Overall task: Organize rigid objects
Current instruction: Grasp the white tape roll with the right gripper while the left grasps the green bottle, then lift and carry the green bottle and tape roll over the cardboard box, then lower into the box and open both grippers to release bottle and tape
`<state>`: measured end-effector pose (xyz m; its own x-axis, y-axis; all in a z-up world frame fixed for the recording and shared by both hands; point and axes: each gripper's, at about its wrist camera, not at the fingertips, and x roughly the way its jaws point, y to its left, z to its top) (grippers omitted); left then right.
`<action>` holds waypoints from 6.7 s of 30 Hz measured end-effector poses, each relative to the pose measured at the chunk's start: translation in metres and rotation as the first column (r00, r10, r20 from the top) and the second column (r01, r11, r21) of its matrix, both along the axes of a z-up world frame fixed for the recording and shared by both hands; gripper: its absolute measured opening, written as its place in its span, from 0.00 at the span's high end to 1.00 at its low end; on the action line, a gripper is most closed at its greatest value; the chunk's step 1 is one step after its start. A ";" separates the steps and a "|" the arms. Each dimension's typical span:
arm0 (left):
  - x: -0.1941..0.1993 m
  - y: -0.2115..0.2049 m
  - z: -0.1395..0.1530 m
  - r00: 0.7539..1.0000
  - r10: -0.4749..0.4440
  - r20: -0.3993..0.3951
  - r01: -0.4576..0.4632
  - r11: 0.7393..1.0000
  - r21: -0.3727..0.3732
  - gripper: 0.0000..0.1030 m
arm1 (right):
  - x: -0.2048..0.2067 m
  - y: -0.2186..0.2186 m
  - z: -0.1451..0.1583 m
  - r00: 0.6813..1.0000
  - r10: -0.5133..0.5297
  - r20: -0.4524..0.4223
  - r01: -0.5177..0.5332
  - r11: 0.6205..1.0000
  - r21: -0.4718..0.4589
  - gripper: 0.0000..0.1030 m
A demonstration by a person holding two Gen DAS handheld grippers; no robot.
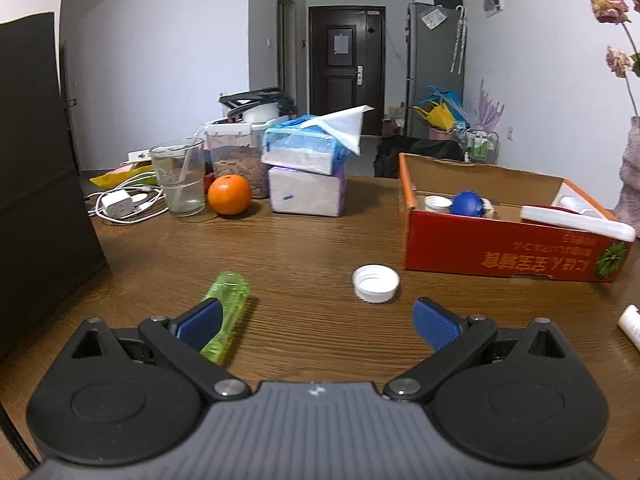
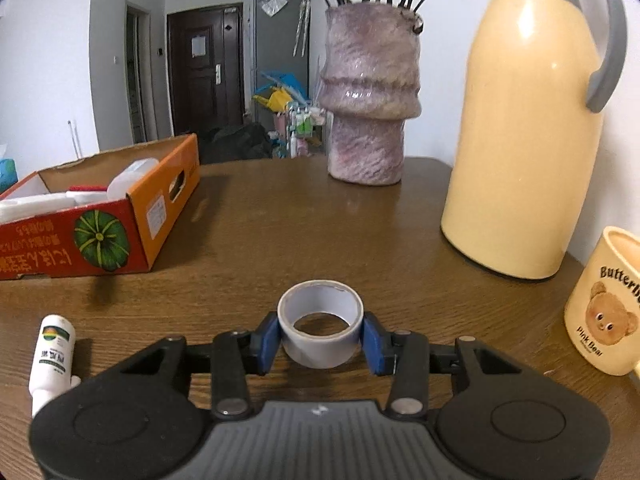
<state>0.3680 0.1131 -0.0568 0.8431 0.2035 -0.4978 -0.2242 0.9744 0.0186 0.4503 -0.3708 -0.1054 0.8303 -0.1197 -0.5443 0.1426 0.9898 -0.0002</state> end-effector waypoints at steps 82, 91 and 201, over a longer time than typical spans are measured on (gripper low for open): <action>-0.009 -0.040 0.037 0.976 -0.193 0.100 0.204 0.972 -0.115 0.69 | -0.066 0.086 0.055 0.939 0.175 0.295 -0.200 0.978 0.055 0.59; -0.004 -0.066 0.052 0.964 -0.231 0.133 0.247 0.962 -0.116 0.69 | -0.064 0.106 0.065 0.927 0.210 0.309 -0.238 0.970 0.055 0.59; 0.218 -0.117 0.036 0.985 -0.107 0.135 0.101 0.993 0.056 0.00 | 0.166 0.174 0.079 0.942 0.312 0.125 -0.310 0.950 -0.038 0.00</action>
